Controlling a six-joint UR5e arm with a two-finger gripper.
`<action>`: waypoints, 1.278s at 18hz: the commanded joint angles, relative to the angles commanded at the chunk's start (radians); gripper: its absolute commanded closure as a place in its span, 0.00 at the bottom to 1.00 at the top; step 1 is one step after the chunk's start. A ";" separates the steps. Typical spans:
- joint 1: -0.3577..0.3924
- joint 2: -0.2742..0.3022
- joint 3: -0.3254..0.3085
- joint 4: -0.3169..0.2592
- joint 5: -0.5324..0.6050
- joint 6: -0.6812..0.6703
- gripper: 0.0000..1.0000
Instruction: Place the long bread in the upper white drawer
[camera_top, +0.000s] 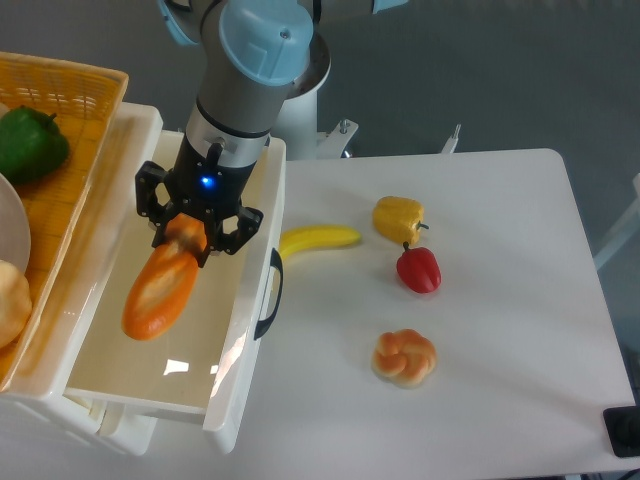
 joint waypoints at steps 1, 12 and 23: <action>0.000 0.002 0.000 0.000 0.000 0.000 0.33; -0.002 0.002 0.003 0.002 0.000 0.003 0.23; 0.130 0.011 0.025 0.002 0.002 0.063 0.21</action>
